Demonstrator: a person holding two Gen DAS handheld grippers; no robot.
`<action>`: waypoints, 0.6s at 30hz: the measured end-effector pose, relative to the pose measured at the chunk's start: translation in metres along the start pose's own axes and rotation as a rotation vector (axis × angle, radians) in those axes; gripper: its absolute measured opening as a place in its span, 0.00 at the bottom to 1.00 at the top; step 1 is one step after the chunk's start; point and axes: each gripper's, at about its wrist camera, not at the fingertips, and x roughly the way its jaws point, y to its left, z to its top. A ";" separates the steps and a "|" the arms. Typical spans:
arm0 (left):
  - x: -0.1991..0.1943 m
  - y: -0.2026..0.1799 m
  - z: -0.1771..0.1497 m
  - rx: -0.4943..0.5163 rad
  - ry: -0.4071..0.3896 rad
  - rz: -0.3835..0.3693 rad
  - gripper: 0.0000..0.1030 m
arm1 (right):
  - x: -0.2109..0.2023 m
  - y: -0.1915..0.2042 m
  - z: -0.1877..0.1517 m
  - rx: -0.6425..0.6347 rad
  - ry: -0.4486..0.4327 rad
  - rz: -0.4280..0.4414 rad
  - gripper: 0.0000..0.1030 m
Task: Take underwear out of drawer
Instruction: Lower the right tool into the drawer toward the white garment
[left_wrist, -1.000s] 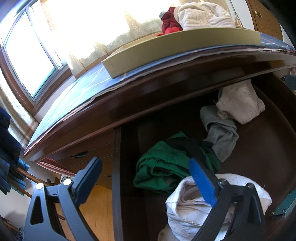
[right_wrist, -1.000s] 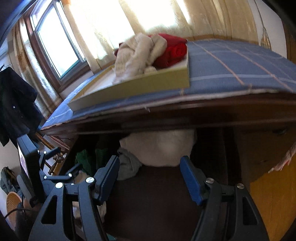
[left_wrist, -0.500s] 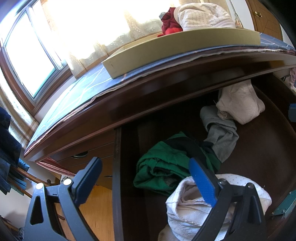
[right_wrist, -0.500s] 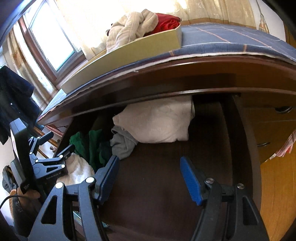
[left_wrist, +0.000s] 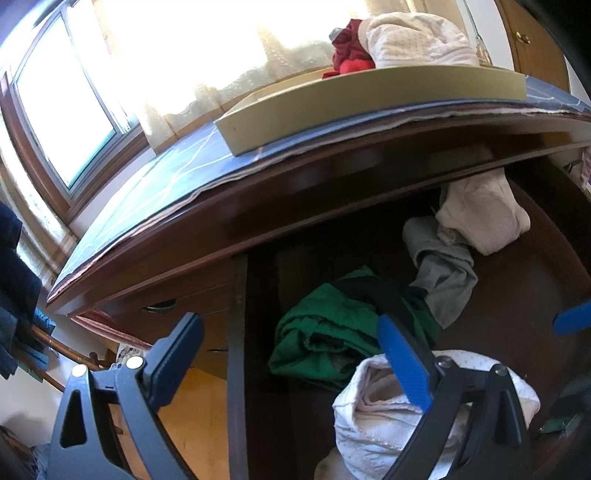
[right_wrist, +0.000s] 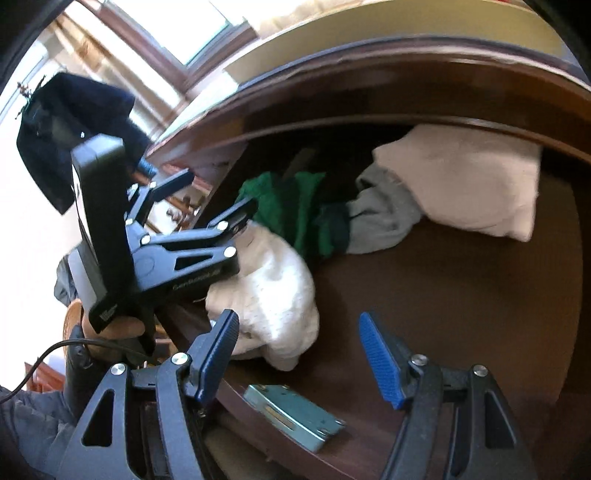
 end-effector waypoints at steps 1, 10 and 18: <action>-0.001 -0.001 0.000 -0.002 0.000 0.000 0.94 | 0.005 0.003 0.000 -0.004 0.015 0.001 0.68; 0.002 0.003 0.002 -0.018 0.003 0.007 0.93 | 0.047 0.007 0.012 0.063 0.147 0.059 0.68; 0.002 0.001 0.001 -0.014 0.000 0.011 0.93 | 0.088 0.001 0.012 0.215 0.267 0.111 0.72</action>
